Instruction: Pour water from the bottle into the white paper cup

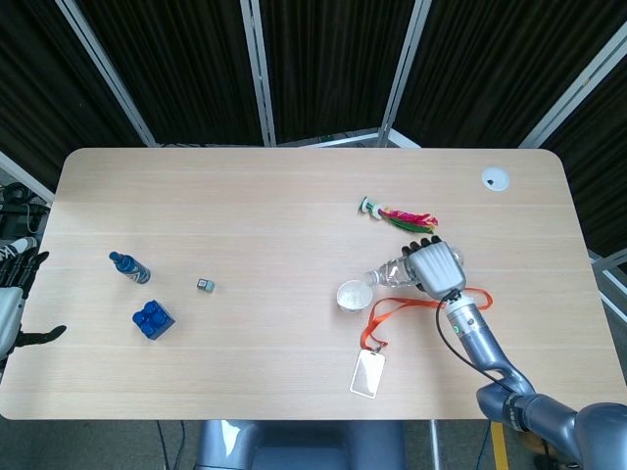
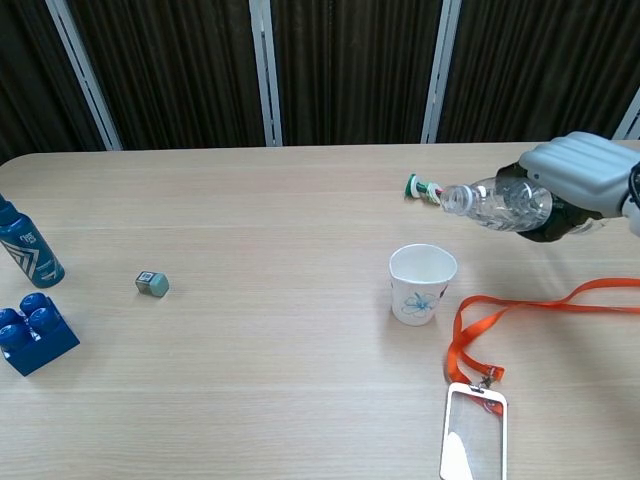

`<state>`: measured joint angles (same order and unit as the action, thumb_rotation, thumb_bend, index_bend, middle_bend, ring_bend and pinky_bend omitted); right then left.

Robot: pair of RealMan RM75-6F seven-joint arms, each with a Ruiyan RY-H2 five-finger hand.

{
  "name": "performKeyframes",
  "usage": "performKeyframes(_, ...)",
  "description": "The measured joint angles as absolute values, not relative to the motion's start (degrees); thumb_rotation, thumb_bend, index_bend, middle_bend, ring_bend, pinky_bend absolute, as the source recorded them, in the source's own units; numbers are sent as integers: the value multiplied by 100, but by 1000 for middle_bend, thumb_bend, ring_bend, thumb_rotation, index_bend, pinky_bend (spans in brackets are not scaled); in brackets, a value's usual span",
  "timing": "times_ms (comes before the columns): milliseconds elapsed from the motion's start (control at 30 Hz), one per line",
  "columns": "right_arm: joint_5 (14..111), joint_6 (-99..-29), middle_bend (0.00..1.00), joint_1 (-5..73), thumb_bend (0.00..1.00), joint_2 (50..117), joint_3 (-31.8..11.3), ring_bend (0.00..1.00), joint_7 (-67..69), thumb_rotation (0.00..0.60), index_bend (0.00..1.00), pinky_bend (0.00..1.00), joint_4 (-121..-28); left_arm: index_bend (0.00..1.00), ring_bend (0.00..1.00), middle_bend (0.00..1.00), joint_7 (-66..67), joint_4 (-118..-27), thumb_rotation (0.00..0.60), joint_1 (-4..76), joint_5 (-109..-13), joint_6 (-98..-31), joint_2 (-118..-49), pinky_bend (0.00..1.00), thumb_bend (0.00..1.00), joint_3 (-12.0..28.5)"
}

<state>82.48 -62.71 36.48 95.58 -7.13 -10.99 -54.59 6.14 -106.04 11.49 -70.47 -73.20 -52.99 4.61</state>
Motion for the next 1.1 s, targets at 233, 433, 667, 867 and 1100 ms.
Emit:
performKeyframes(233, 8049, -6238, 596, 3640, 738, 9361, -966, 556, -331, 600, 460, 477, -5902, 0, 0, 0, 613, -10603, 600, 1157, -7038, -7297, -5299, 0, 42, 458)
performKeyframes(433, 7798, -6178, 597, 3624, 738, 9271, -1254, 556, 713, 600, 461, 477, -6136, 0, 0, 0, 609, -10586, 600, 1174, -7011, -7261, -5302, 0, 43, 462)
performKeyframes(667, 7354, -5666, 597, 3624, 742, 9266, -1553, 556, 2383, 600, 464, 477, -6138, 0, 0, 0, 665, -10564, 600, 1201, -6939, -7225, -5339, 0, 42, 474)
performKeyframes(867, 7268, -5534, 597, 3645, 742, 9585, -1705, 555, 3464, 600, 468, 477, -5576, 0, 0, 0, 655, -10562, 600, 1232, -6905, -7150, -5340, 0, 43, 471)
performKeyframes(1100, 7379, -5758, 597, 3707, 745, 10183, -1746, 556, 3989, 600, 471, 477, -4713, 0, 0, 0, 702, -10538, 600, 1269, -6797, -7086, -5367, 0, 43, 482)
